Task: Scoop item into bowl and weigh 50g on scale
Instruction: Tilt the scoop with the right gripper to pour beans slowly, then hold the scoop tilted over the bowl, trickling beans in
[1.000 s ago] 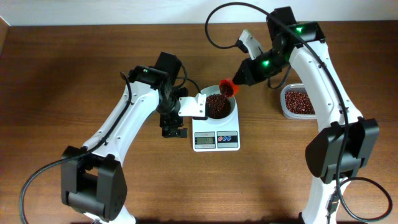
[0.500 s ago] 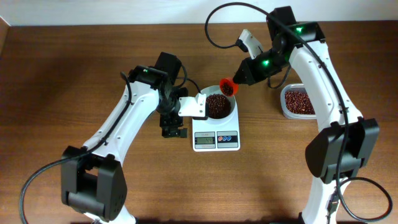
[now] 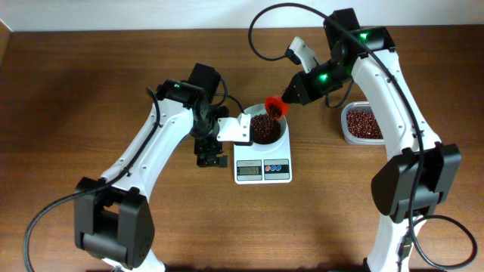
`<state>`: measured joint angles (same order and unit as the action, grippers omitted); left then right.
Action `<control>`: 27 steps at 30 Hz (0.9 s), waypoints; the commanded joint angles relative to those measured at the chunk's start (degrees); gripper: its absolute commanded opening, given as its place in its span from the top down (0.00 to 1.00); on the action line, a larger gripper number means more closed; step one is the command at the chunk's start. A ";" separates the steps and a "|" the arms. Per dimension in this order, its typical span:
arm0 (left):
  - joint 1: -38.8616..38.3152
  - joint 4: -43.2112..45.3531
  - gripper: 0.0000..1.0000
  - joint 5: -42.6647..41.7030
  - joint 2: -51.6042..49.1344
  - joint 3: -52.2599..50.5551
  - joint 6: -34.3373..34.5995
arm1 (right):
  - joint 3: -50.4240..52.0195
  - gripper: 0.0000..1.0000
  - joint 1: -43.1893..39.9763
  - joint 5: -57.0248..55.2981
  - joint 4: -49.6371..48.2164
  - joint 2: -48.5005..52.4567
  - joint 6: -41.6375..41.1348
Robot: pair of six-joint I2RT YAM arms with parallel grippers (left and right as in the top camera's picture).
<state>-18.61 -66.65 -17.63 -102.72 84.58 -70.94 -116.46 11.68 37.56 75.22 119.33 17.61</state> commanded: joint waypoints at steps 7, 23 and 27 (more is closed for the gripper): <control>0.20 -0.20 0.02 -1.05 -0.46 -0.39 -0.66 | -0.96 0.96 0.26 -0.94 -0.37 -0.22 -0.48; 0.20 -0.20 0.01 -1.05 -0.46 -0.39 -0.66 | -0.96 0.96 0.31 -0.94 -0.46 -0.22 -0.48; 0.20 -0.20 0.01 -1.05 -0.46 -0.39 -0.66 | -0.96 0.96 0.31 -0.94 -0.46 -0.22 -0.48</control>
<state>-18.61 -66.65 -17.63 -102.72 84.58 -70.94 -116.46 11.68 36.88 74.96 119.33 16.91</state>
